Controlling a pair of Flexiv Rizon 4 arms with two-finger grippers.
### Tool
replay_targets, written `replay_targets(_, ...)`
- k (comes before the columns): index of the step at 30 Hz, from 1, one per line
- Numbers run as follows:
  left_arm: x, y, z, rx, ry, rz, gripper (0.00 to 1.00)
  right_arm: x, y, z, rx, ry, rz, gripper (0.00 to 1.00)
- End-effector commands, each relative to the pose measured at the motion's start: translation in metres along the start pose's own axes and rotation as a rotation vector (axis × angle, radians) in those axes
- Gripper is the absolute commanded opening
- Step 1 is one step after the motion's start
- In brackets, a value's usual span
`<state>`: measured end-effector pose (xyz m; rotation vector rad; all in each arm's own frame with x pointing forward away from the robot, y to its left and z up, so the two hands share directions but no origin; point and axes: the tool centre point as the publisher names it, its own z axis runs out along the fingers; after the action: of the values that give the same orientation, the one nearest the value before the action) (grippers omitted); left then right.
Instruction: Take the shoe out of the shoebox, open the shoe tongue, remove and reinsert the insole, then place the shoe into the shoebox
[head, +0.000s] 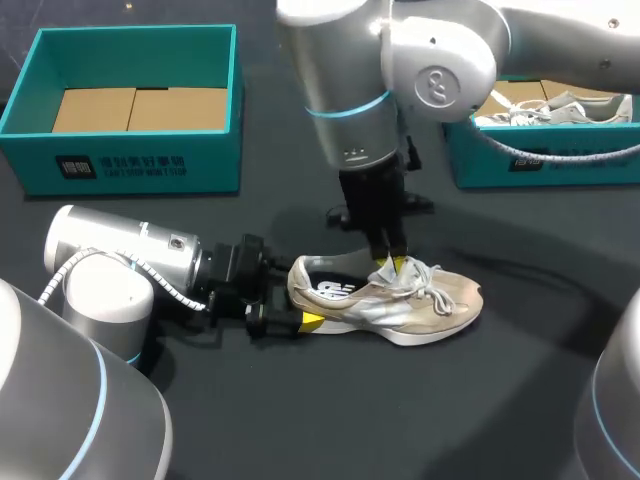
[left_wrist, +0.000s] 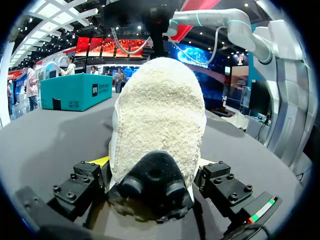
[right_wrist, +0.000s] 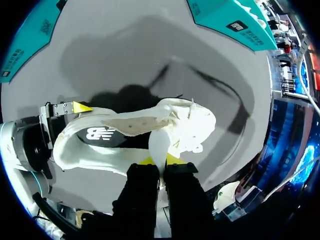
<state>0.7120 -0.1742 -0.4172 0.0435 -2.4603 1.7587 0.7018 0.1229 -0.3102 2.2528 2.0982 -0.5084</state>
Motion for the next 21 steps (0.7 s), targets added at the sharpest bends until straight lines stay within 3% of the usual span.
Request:
replay_targets(1, 0.004, 0.004, 0.000, -0.001, -0.002, 0.000, 0.00, -0.026, 0.006, -0.004, 0.041, 0.110, -0.094, 0.00)
replay_targets(17, 0.004, 0.004, 0.000, -0.001, -0.002, 0.000, 0.00, -0.026, 0.006, -0.004, 0.041, 0.110, -0.094, 0.00)
replay_targets(19, 0.004, 0.004, 0.000, -0.001, -0.002, 0.000, 0.00, -0.033, 0.007, -0.002, 0.105, 0.101, -0.123, 0.00)
replay_targets(21, 0.004, 0.004, 0.000, -0.001, -0.002, 0.000, 0.00, -0.040, 0.006, -0.002, 0.109, 0.135, -0.174, 0.00)
